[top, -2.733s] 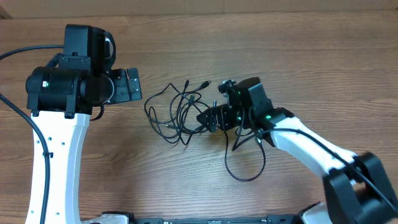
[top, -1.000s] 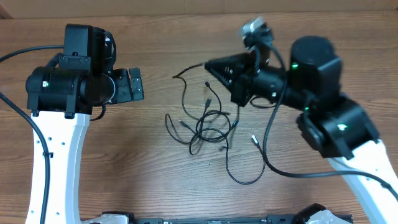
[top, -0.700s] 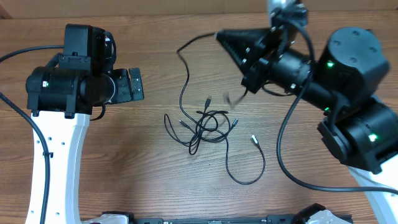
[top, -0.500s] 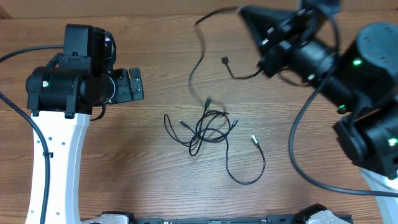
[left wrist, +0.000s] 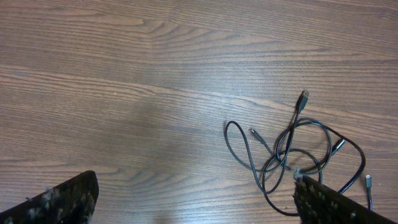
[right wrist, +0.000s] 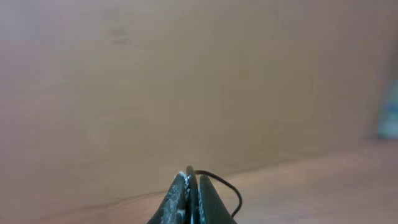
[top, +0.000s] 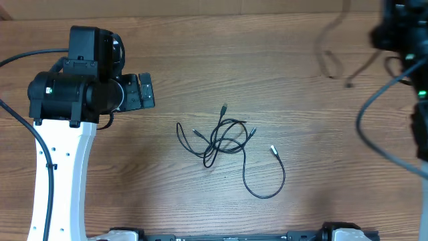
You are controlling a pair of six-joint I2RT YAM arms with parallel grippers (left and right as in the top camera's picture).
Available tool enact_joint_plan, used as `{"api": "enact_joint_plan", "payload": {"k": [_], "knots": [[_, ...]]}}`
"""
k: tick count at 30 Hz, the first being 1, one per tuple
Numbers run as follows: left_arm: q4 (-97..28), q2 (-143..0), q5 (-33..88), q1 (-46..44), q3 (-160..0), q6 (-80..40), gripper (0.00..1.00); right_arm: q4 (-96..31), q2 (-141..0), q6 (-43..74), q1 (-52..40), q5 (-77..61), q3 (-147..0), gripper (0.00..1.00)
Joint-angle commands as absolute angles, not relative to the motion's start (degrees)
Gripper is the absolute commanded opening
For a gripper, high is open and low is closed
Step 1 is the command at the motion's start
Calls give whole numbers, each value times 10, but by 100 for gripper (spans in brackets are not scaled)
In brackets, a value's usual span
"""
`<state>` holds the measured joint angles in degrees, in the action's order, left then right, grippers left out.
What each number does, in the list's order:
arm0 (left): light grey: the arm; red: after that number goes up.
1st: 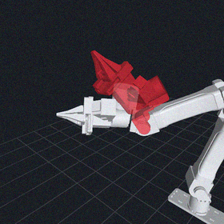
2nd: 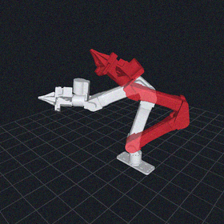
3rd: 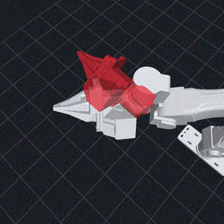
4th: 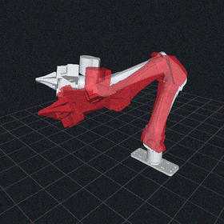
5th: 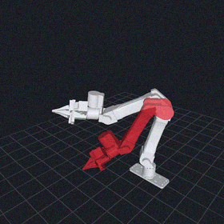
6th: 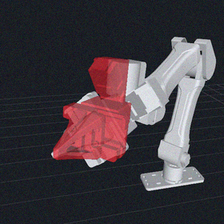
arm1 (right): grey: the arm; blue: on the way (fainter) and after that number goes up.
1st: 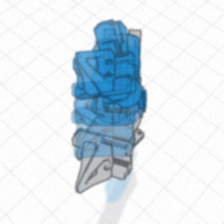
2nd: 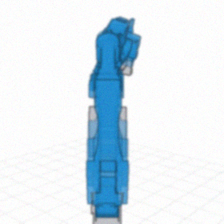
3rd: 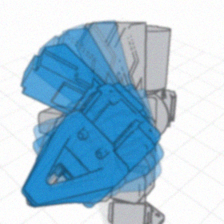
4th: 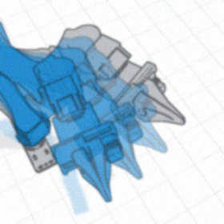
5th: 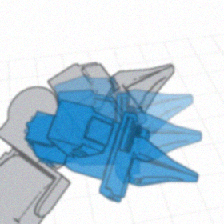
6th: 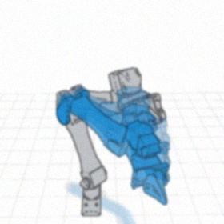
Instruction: Untangle cables
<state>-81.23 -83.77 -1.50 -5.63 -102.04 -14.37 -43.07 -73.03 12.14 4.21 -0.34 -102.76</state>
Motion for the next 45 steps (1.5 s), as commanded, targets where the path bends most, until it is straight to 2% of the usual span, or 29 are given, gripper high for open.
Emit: {"api": "enact_joint_plan", "payload": {"k": [1, 15, 25, 42, 45], "knots": [[-812, -839, -8, -57, -1023, -133, 100, -446, -729, 121, 122, 17, -1039, 4], [-812, -839, -8, -57, -1023, -133, 100, -520, -755, 123, 449, 16, -1037, 4], [-812, -839, -8, -57, -1023, -133, 100, -543, -831, 215, 609, 12, -1029, 4], [-812, -839, -8, -57, -1023, -133, 100, -643, -1004, 233, 634, 13, -1027, 4], [-812, -839, -8, -57, -1023, -133, 100, -654, -1016, 244, 635, 12, -1027, 18]]}}
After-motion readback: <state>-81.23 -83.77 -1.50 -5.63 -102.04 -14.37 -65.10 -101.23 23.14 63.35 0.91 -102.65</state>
